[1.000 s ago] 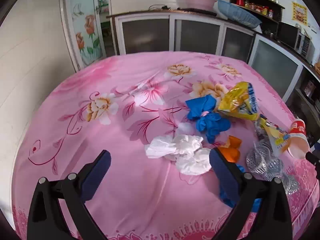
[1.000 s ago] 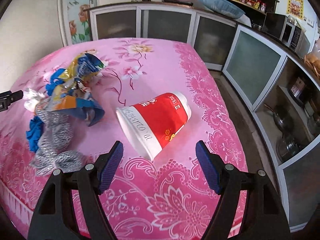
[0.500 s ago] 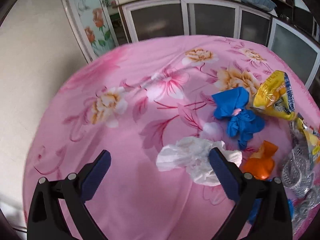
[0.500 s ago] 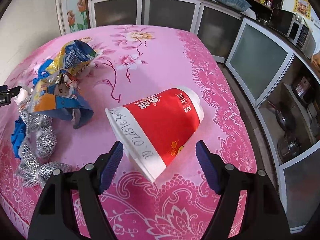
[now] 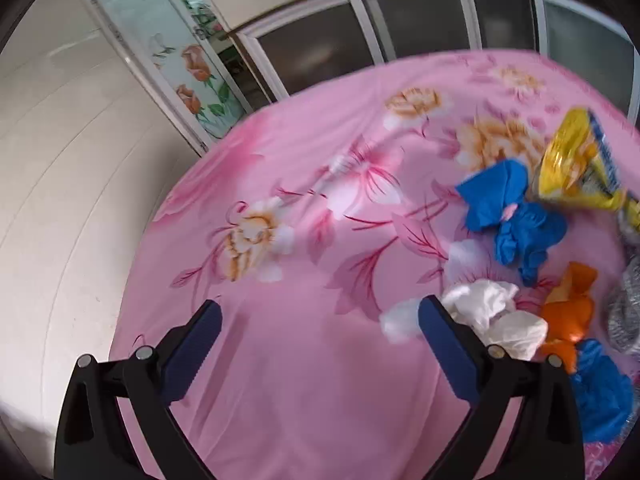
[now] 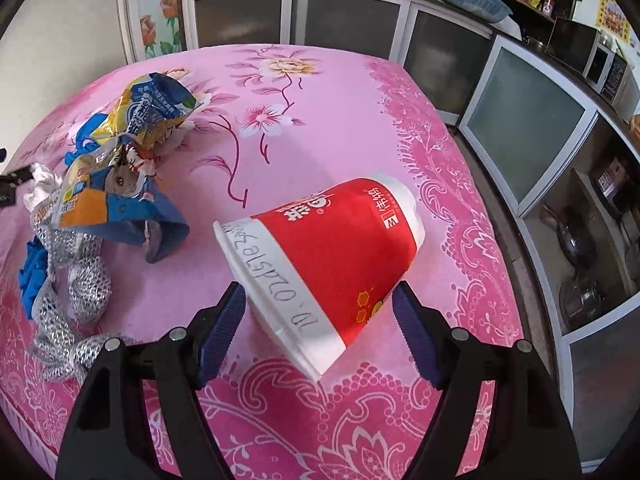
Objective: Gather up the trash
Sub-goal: 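Grasp the red-and-white paper cup with the right tool while the left tool grasps the white tissue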
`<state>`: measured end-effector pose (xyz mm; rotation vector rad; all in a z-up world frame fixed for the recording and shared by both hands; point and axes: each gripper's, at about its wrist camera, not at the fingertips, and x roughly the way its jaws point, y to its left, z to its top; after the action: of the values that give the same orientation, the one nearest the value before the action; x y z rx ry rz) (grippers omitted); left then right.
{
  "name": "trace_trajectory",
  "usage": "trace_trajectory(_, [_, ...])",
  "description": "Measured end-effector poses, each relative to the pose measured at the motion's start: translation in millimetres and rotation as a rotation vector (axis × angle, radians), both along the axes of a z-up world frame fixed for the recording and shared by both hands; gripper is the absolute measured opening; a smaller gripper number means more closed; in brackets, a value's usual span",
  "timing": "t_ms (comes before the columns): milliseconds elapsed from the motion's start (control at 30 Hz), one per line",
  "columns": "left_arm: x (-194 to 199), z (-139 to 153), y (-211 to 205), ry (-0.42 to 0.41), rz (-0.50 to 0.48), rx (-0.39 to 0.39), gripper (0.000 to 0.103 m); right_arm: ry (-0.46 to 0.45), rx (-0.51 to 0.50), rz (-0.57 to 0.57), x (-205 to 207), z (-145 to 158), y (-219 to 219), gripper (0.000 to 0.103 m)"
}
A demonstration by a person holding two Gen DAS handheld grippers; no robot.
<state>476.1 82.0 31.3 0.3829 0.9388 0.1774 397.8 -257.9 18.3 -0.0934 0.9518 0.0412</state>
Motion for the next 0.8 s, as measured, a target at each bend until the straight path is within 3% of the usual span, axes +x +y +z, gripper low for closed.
trace_trajectory(167, [13,-11,-4,0.027,-0.008,0.016,0.095,0.019,-0.004,0.008,7,-3,2,0.07])
trace_trajectory(233, [18,-13,-5,0.046,-0.023,-0.017,0.083,0.042,0.013,0.018,10,-5,3,0.06])
trace_trajectory(267, [19,-13,-6,0.06,-0.034,-0.04,0.069,0.048,0.018,0.018,11,-5,3,0.052])
trace_trajectory(300, [19,-15,-8,0.075,-0.046,-0.056,0.046,0.053,0.018,0.016,12,-5,4,0.043])
trace_trajectory(333, [20,-18,-10,0.096,-0.054,-0.074,0.032,0.056,0.019,0.016,13,-4,5,0.038])
trace_trajectory(367, [21,-20,-10,0.118,-0.06,-0.097,0.003,0.052,0.018,0.014,13,-3,6,0.029])
trace_trajectory(467, [21,-24,-13,0.113,-0.056,-0.106,0.0,0.022,0.025,0.008,10,5,6,0.011])
trace_trajectory(567, [14,-18,-12,0.093,-0.062,-0.128,0.0,-0.024,0.034,0.01,3,15,4,0.006])
trace_trajectory(800, [-10,18,7,0.013,-0.048,-0.229,0.0,-0.088,0.07,0.002,-16,36,0,0.005])
